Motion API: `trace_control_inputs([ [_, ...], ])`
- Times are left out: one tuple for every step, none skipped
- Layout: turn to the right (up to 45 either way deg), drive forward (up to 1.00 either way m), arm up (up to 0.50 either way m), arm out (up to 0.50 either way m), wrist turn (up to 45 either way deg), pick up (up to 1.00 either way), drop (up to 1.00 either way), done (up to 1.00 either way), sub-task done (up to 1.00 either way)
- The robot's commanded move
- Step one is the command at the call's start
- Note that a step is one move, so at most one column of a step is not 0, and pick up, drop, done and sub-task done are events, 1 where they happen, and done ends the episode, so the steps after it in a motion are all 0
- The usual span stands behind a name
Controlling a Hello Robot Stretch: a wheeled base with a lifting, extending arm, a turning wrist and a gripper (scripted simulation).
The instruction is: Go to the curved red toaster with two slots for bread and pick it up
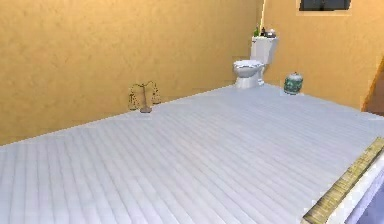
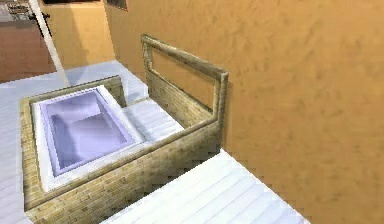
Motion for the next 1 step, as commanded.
trace_control_inputs([
  [0.0, 0.70, 0.00, 0.00, 0.0, 0.00, 0.00, 0.00, 0.00],
])
